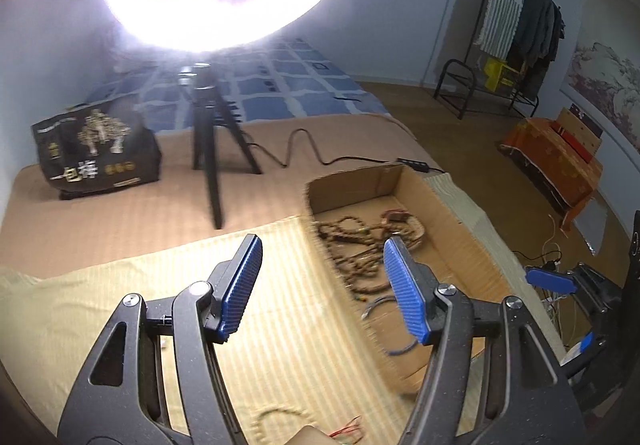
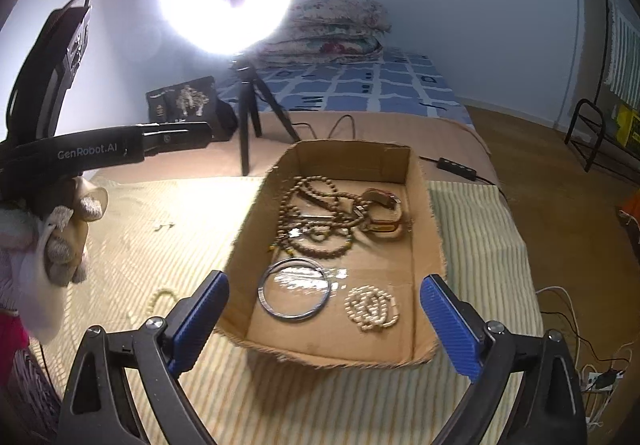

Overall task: Organize jewelry
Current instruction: 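Move both open tools back toward the cream bracelet and pearl earrings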

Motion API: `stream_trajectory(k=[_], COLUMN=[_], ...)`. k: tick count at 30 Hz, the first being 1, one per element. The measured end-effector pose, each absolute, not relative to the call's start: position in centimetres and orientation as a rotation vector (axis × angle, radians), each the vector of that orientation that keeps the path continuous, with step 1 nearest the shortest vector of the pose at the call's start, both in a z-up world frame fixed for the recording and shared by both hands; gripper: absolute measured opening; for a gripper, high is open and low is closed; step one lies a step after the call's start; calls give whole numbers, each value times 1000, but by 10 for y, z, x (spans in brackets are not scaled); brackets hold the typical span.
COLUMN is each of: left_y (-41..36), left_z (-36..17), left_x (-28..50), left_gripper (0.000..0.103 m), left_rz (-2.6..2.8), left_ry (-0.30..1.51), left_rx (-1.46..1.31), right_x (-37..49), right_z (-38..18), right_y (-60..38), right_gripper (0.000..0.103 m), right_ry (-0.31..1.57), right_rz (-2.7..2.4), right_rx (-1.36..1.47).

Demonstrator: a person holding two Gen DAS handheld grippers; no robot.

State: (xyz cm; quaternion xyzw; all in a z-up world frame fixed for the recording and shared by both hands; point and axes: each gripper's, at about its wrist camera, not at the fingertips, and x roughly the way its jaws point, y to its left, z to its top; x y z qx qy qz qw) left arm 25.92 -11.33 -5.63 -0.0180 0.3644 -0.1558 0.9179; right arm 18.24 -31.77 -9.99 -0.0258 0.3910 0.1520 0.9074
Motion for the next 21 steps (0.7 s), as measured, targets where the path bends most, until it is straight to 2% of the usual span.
stream_trajectory(k=[17, 20, 21], left_y=[16, 31, 35], left_z=[-81, -89, -92], left_x=[225, 225, 225], left_gripper=[64, 54, 53], left_rz=[-166, -148, -143], left_ry=[762, 780, 785], left_rx=[-73, -93, -99], right_x=[137, 133, 132], right_z=[-109, -114, -116], right_y=[-243, -224, -217], right_gripper=[97, 96, 94], right_ry=[822, 831, 837], right_rz=[496, 535, 552], right_rx=[-103, -128, -137])
